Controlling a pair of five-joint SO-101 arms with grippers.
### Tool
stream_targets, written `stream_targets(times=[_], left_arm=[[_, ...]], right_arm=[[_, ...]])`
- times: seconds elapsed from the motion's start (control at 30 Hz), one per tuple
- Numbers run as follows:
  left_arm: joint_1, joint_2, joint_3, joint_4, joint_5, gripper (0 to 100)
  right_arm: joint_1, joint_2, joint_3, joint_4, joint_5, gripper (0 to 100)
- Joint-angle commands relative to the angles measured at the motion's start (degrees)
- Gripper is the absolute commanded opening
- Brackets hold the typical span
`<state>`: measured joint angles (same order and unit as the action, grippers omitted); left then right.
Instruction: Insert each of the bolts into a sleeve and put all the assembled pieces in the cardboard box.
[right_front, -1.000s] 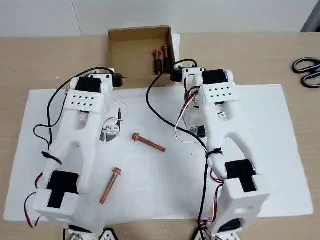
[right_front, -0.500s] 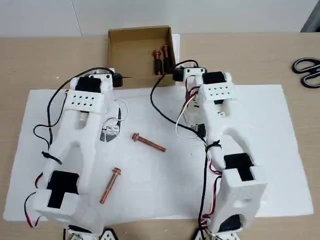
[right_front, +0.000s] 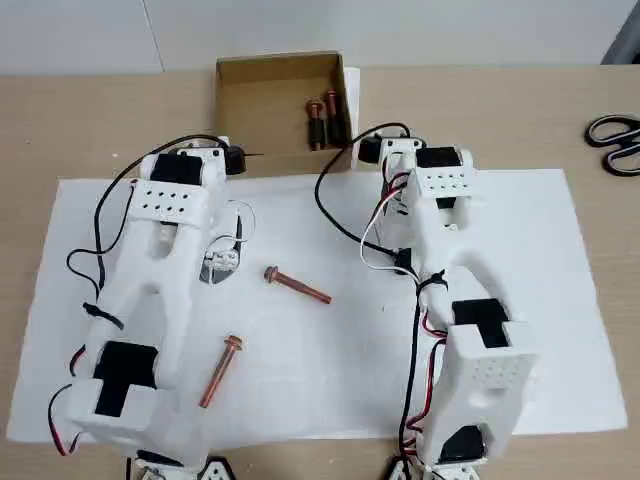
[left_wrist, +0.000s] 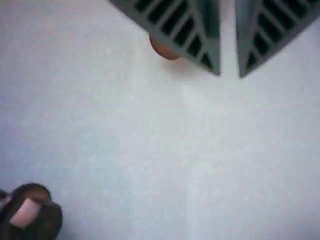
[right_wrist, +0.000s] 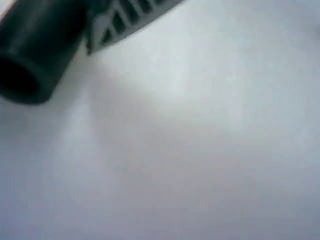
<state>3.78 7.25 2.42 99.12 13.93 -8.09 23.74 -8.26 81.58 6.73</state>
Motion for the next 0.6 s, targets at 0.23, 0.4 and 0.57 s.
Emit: stream_targets(times=[0.23, 0.4, 0.57], left_arm=[[0.4, -0.3, -2.2, 1.3, -0.6, 1], [0.4, -0.3, -2.2, 1.3, -0.7, 1], [0.4, -0.2, -2.2, 1.3, -0.7, 1]], right_arm=[[-0.5, 4.8, -2.4, -3.5, 0.1, 18.8], [-0.6, 6.0, -2.4, -4.2, 0.0, 18.6], [-1.5, 6.0, -2.4, -4.1, -1.0, 12.3]])
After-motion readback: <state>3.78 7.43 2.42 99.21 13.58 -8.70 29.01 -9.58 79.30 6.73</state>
